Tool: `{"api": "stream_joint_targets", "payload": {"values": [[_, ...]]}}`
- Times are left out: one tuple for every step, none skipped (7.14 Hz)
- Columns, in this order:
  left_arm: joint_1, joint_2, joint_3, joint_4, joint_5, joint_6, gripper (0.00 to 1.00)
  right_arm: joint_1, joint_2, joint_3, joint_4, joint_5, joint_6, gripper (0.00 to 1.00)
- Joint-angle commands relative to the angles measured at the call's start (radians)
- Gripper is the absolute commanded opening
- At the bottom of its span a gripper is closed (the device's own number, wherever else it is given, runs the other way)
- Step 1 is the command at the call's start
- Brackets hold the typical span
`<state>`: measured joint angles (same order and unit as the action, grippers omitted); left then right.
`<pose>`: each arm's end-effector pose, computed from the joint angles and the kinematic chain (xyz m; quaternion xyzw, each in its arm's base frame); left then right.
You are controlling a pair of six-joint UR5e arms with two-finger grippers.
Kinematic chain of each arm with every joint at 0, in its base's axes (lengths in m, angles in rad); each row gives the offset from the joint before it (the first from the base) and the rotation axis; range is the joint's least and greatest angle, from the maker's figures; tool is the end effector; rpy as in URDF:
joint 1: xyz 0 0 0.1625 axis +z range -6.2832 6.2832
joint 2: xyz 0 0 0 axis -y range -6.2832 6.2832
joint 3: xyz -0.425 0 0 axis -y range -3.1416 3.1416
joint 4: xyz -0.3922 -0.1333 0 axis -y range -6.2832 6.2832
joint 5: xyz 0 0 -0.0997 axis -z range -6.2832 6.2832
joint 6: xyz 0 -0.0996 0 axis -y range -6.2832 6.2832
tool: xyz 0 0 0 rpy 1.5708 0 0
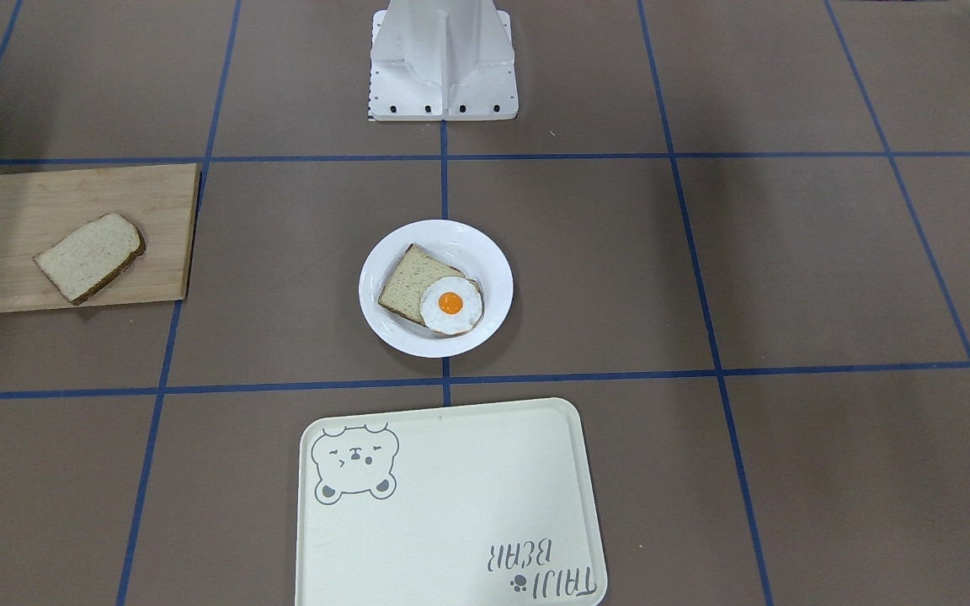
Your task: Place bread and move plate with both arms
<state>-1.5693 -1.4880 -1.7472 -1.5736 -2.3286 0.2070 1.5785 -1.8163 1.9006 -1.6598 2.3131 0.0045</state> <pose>-0.0642 -0.4616 0.6118 0.0824 0.3629 0.1143 0.9211 0.0689 -0.3863 0.6156 -0.0016 -0.3627 0.0065 0.9319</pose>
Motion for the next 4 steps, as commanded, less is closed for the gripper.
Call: {"api": "stream_joint_targets", "payload": {"values": [[0.0,0.012,-0.02,-0.002,0.0,0.002,0.98,0.0,0.006,0.002,0.0,0.0,0.003,1.0],[0.0,0.018,-0.029,-0.002,0.0,0.0,0.98,0.0,0.008,0.003,0.0,0.0,0.003,1.0],[0.0,0.018,-0.037,-0.003,0.002,0.002,0.98,0.0,0.008,0.003,0.0,-0.003,0.002,1.0],[0.002,0.008,-0.069,-0.003,0.005,-0.001,0.98,0.0,0.014,0.003,0.0,0.0,0.005,1.0]]}}
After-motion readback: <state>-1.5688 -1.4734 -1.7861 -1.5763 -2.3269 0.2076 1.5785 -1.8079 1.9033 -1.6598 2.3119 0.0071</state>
